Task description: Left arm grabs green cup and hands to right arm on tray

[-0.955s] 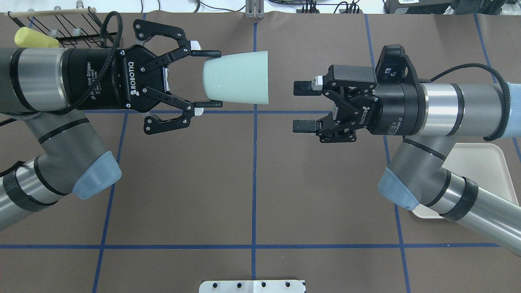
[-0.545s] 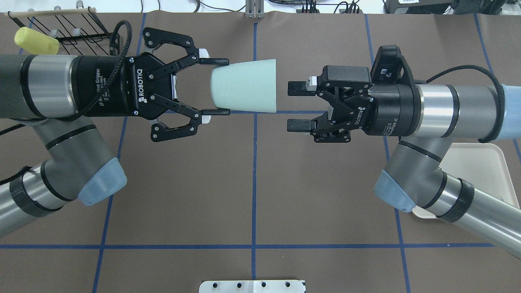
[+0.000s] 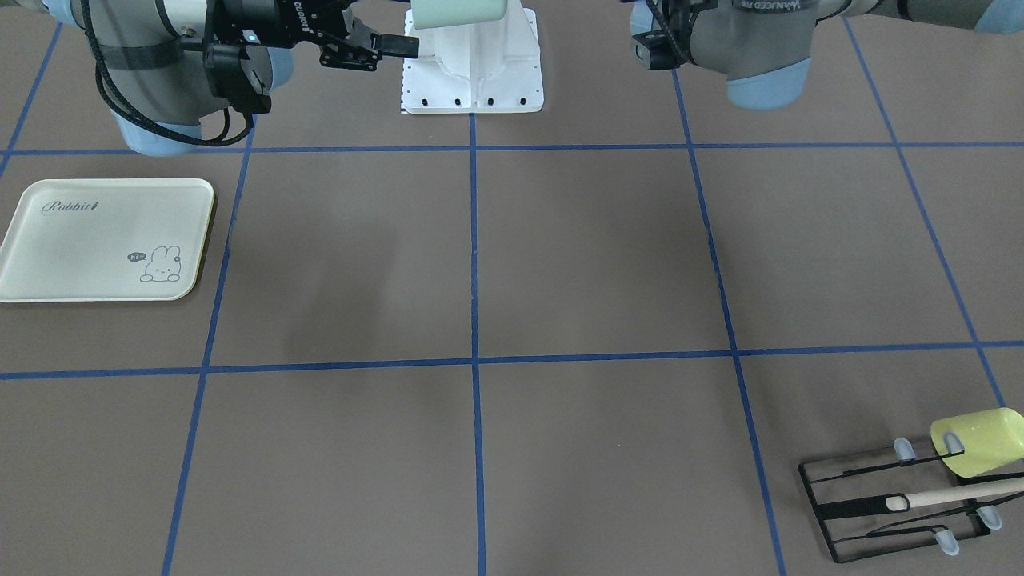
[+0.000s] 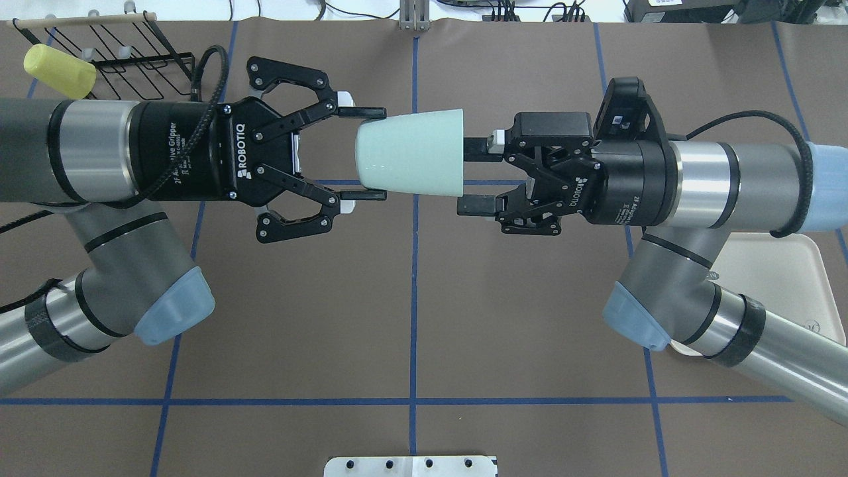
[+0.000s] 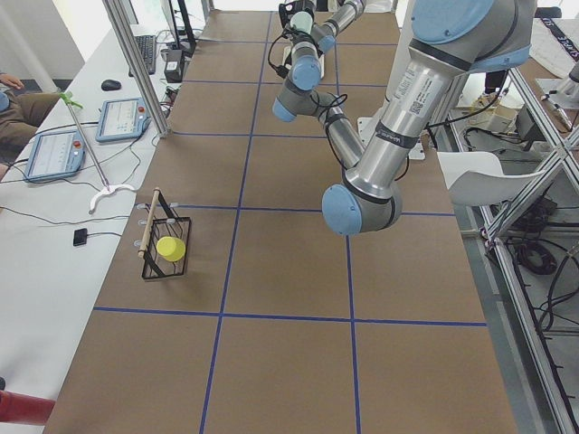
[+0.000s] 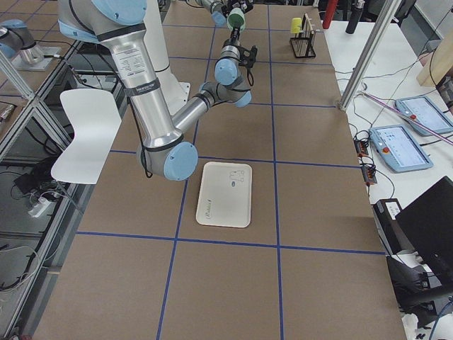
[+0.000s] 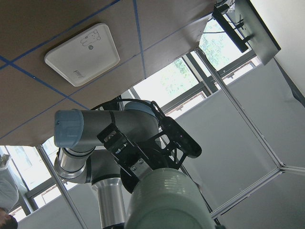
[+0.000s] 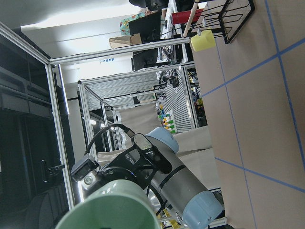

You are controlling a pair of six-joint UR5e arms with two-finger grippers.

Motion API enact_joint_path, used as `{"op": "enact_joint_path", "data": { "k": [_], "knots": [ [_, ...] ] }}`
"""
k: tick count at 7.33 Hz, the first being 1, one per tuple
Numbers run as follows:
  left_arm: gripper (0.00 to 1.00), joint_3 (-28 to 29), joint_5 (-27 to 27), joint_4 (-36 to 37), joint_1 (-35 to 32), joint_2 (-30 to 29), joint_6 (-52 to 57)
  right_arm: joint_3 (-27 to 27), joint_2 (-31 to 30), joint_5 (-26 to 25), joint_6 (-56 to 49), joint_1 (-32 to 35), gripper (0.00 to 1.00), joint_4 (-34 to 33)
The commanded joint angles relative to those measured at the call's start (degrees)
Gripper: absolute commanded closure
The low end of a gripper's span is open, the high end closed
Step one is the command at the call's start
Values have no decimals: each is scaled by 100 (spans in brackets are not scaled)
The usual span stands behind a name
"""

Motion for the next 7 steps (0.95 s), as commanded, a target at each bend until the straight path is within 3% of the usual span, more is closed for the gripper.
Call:
{"op": "enact_joint_path", "data": {
  "k": [1, 2, 3, 4, 5, 6, 7],
  "knots": [
    [100, 25, 216, 25, 188, -70, 17, 25, 62, -72, 0, -32, 26, 9],
    [100, 77, 287, 25, 276, -157, 35, 43, 62, -81, 0, -50, 34, 9],
    [100, 104, 279, 17, 295, -176, 61, 52, 62, -81, 0, -76, 49, 18],
    [100, 95, 270, 8, 295, -158, 70, 52, 62, -81, 0, -76, 71, 18],
    [83, 95, 261, -27, 295, -141, 70, 52, 53, -81, 0, -76, 100, 26],
    [5, 60, 244, -10, 295, -123, 61, 60, 53, -90, -9, -68, 100, 61],
    [0, 51, 235, -10, 295, -106, 61, 52, 53, -107, 0, -76, 100, 96]
  ]
}}
